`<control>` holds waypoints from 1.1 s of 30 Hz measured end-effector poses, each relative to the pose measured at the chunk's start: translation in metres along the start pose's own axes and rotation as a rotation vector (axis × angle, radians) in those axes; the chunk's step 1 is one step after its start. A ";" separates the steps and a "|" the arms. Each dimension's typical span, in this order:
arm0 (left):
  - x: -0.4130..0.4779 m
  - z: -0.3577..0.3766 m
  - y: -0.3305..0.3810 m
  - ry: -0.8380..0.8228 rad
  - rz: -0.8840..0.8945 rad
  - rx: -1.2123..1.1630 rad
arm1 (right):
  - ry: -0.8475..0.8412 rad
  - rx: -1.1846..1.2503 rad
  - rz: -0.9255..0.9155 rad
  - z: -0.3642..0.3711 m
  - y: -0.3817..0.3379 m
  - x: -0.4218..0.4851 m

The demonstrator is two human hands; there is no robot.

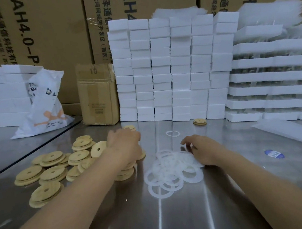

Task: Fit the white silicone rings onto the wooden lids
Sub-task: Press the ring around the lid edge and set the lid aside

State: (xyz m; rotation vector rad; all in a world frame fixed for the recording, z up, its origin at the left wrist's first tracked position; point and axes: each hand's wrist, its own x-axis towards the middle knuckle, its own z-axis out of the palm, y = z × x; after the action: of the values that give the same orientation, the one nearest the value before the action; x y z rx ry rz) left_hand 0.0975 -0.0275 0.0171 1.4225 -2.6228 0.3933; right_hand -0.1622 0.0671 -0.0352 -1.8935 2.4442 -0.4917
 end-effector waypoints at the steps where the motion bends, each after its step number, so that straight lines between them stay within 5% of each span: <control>1: 0.000 -0.001 -0.007 -0.033 -0.032 -0.011 | -0.006 -0.010 0.012 -0.002 -0.002 0.009; 9: -0.001 0.001 -0.016 0.008 -0.038 -0.249 | -0.071 -0.089 0.140 0.008 -0.027 0.075; 13: -0.008 0.003 -0.005 0.057 0.012 -0.537 | 0.040 -0.191 0.110 0.014 -0.025 0.088; 23: -0.012 0.026 0.040 0.130 0.199 -0.741 | 0.087 -0.501 -0.304 0.012 -0.003 0.119; 33: -0.014 0.032 0.040 0.025 0.238 -0.747 | 0.071 0.669 -0.113 -0.022 -0.011 0.125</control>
State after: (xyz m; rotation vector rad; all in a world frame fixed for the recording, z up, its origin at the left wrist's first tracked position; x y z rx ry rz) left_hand 0.0718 -0.0045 -0.0240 0.8526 -2.4920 -0.5037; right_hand -0.1896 -0.0483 0.0106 -1.7244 1.8511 -1.2103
